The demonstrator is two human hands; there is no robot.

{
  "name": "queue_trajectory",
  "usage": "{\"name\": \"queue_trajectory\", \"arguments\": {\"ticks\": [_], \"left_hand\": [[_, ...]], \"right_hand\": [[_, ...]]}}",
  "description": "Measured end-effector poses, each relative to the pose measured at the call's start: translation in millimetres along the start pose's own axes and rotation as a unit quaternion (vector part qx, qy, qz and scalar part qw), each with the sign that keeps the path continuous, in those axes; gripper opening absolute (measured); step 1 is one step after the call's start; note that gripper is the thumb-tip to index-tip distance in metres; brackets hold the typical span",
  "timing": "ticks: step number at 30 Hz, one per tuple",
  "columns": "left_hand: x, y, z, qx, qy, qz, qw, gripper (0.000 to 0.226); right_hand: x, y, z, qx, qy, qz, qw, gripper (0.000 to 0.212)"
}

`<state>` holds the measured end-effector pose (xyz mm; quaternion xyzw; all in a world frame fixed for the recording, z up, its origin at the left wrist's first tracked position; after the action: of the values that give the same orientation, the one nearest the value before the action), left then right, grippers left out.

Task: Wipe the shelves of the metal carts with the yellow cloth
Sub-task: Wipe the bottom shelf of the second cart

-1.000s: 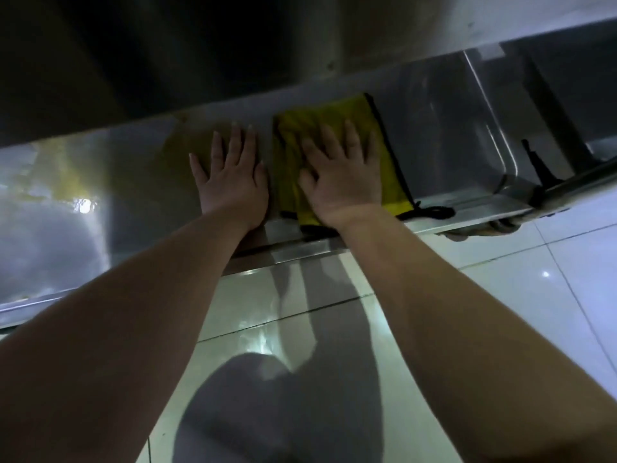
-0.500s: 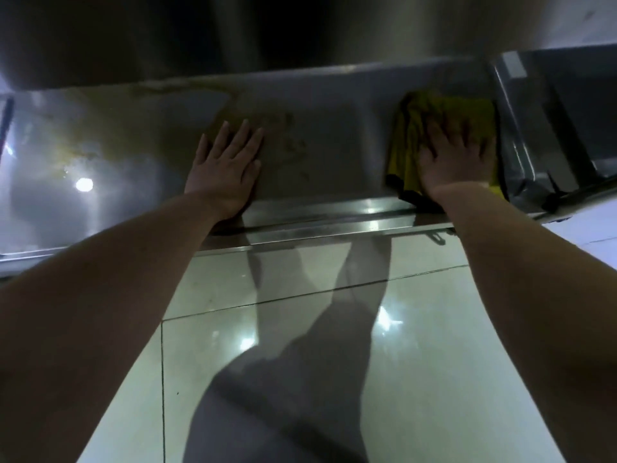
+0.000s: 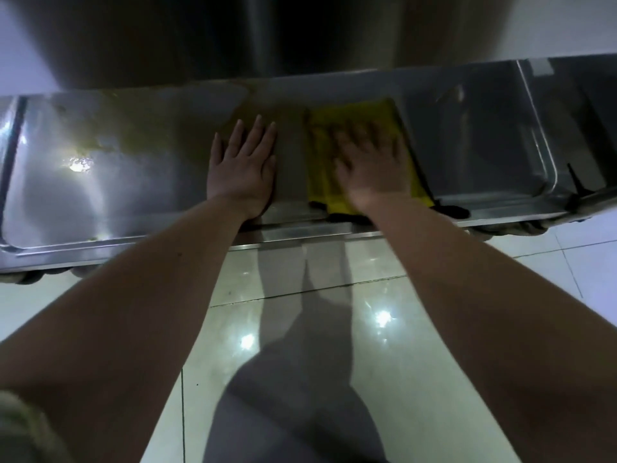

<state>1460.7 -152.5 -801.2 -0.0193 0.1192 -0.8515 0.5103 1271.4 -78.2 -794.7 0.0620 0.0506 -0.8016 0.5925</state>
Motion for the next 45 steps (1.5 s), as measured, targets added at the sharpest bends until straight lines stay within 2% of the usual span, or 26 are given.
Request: {"name": "queue_trajectory", "arguments": {"ticks": [5,7,9,11,14,16,18,20,23,26,29,31,34,39,45], "left_hand": [[-1,-2,0,0.001,-0.003,-0.002,1.000,0.054],[-2,-5,-2,0.005,-0.002,-0.005,1.000,0.054],[-3,-6,-3,0.006,0.001,-0.010,1.000,0.055],[-3,-3,-2,-0.005,0.000,-0.007,1.000,0.055],[-5,4,4,-0.063,-0.015,-0.003,0.998,0.055],[-5,8,7,-0.107,-0.031,-0.007,0.994,0.056],[-5,12,12,-0.129,-0.053,-0.002,0.990,0.058],[-5,15,22,-0.130,-0.088,0.021,0.987,0.058],[2,-13,41,-0.106,-0.122,0.015,0.987,0.062],[10,-79,22,-0.063,-0.032,-0.035,0.997,0.062],[3,-107,-15,-0.030,0.030,0.032,0.999,0.061],[1,-103,-23,-0.013,0.018,0.049,0.999,0.061],[18,-88,-16,0.001,-0.006,0.023,1.000,0.061],[72,-48,0,0.021,0.025,0.007,0.999,0.060],[84,-51,1,0.013,0.020,0.015,1.000,0.058]], "right_hand": [[-9,-124,-1,0.027,-0.005,-0.190,0.981,0.055],[-15,-136,-2,0.029,0.012,-0.235,0.971,0.055],[-15,-116,-2,0.036,0.031,-0.254,0.966,0.055],[-10,-72,0,0.023,0.033,-0.208,0.977,0.054],[-7,22,3,0.007,0.029,-0.061,0.998,0.053],[-11,76,1,0.003,0.035,0.033,0.999,0.053],[-12,93,3,0.034,0.039,0.082,0.995,0.053],[-7,74,14,0.100,0.004,0.074,0.992,0.053],[8,5,17,0.147,-0.052,-0.039,0.987,0.050],[10,-21,0,0.131,-0.017,-0.032,0.991,0.051],[9,-22,-5,0.108,-0.034,-0.020,0.993,0.050],[9,-23,-5,0.111,-0.042,-0.020,0.993,0.050],[12,-25,-7,0.126,-0.036,-0.021,0.991,0.049],[5,-16,-11,0.049,-0.045,-0.008,0.998,0.051],[7,-12,-12,0.018,-0.033,-0.023,0.999,0.053]]}}
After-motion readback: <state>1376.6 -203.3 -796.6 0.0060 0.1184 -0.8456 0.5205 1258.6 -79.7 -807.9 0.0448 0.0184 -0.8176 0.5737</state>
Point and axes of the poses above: each hand's wrist, its own x-axis towards the middle knuckle, its own z-axis out of the back of the hand, y = z × x, the point moved 6 cm from there along x, towards the middle knuckle, and after that the axes turned 5 degrees about -x, right-handed, at the moved point
